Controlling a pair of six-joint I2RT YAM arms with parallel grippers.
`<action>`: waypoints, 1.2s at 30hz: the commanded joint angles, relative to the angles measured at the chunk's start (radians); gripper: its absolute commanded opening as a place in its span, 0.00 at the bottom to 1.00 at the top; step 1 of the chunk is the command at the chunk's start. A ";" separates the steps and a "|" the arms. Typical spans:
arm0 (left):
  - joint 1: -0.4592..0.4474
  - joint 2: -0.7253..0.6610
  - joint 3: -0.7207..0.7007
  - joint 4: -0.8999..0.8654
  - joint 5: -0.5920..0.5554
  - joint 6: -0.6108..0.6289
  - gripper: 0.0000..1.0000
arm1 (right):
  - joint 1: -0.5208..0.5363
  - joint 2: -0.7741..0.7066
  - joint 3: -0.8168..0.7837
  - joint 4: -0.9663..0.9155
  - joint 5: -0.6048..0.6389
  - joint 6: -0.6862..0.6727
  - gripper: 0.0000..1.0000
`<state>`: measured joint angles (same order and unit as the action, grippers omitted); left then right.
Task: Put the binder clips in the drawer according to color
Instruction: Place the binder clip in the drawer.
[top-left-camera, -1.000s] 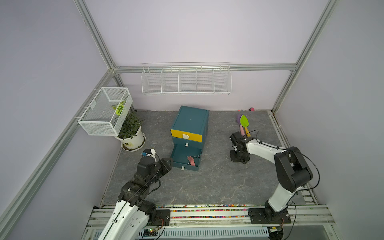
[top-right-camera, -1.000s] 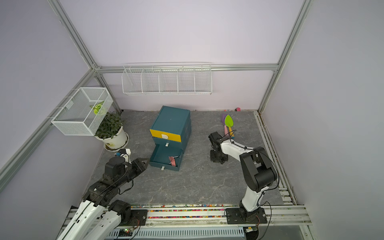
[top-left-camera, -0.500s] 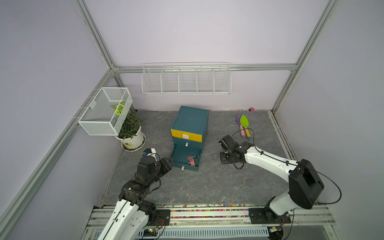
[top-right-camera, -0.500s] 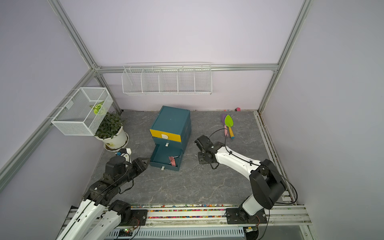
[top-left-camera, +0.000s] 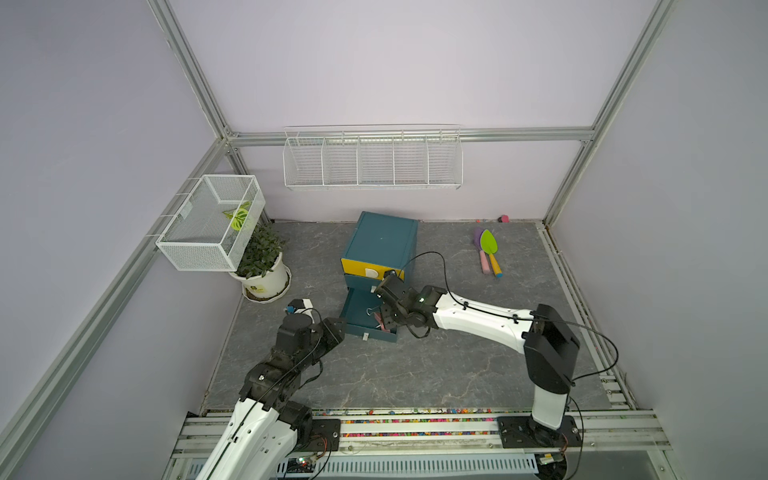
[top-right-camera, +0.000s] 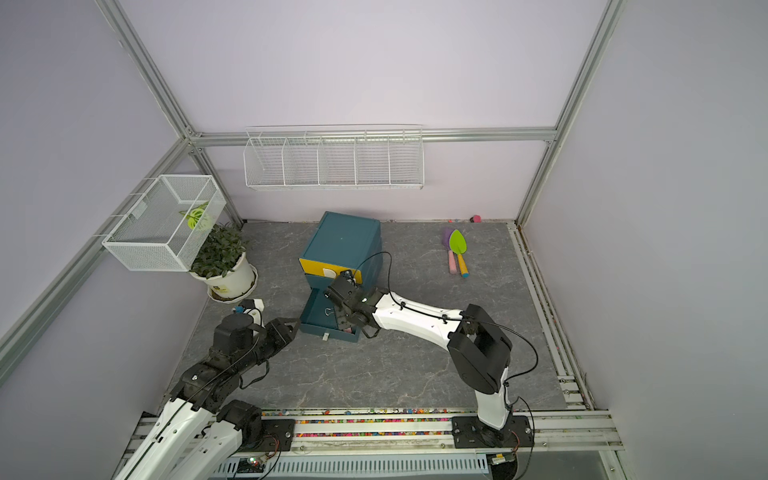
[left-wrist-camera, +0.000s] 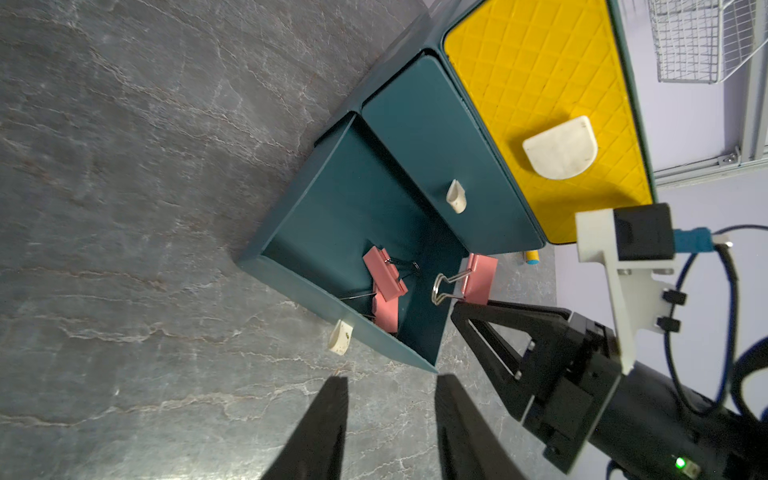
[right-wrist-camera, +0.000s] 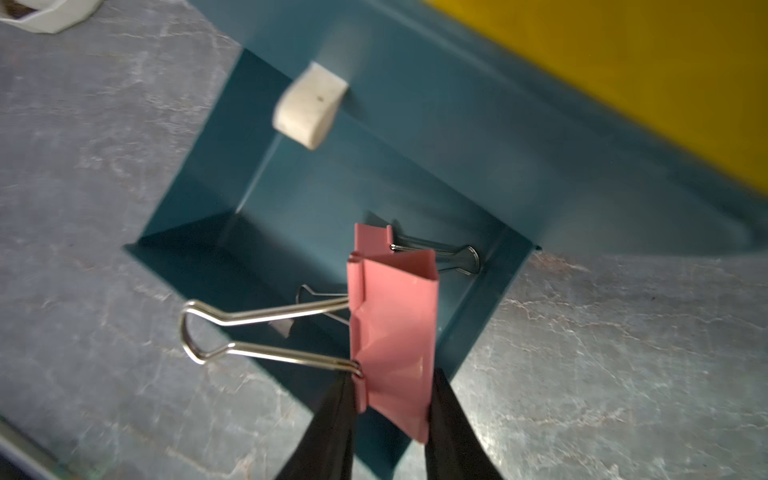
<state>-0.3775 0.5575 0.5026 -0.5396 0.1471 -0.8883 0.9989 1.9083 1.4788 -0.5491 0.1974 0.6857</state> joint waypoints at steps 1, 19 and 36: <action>0.006 0.004 -0.034 0.038 0.024 -0.018 0.39 | 0.003 0.027 0.008 0.036 0.005 0.056 0.22; 0.005 0.008 -0.114 0.111 0.069 -0.069 0.36 | 0.013 0.160 0.087 0.115 -0.007 0.081 0.36; -0.001 0.230 -0.210 0.351 0.185 -0.125 0.35 | 0.043 -0.206 -0.181 0.162 0.100 0.016 0.46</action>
<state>-0.3779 0.7361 0.3191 -0.2813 0.2897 -0.9852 1.0370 1.7870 1.3552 -0.4053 0.2478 0.7238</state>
